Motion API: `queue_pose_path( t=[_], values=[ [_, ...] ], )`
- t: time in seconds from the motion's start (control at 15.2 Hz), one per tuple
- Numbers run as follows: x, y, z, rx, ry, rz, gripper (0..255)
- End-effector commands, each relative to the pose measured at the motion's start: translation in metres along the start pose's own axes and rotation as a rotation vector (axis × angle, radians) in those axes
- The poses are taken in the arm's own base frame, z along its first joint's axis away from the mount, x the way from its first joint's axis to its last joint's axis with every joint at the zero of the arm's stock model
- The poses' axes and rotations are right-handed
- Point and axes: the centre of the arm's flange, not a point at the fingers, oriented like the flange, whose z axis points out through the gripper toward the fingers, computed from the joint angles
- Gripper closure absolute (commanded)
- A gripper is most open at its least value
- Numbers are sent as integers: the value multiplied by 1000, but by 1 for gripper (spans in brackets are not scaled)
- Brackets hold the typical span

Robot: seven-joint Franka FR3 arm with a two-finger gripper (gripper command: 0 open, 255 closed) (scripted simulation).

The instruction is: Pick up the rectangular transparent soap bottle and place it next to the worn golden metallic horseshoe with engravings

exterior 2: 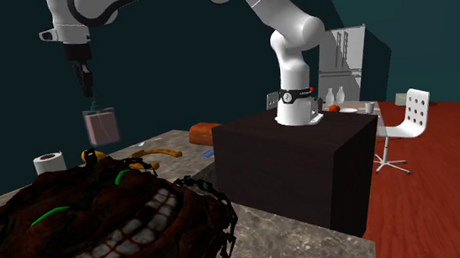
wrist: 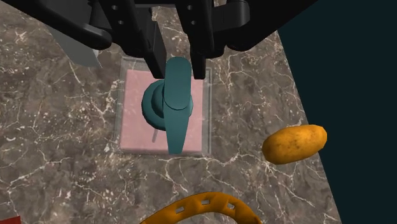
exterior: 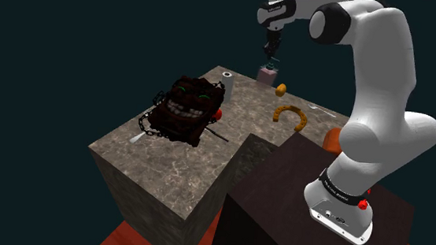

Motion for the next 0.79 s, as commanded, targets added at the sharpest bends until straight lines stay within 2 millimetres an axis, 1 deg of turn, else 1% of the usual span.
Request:
queue_pose_path(
  t=[0.0,0.73],
  values=[
    [0,-3,11,0,1,0,255],
    [3,-16,68,0,1,0,255]
  ],
)
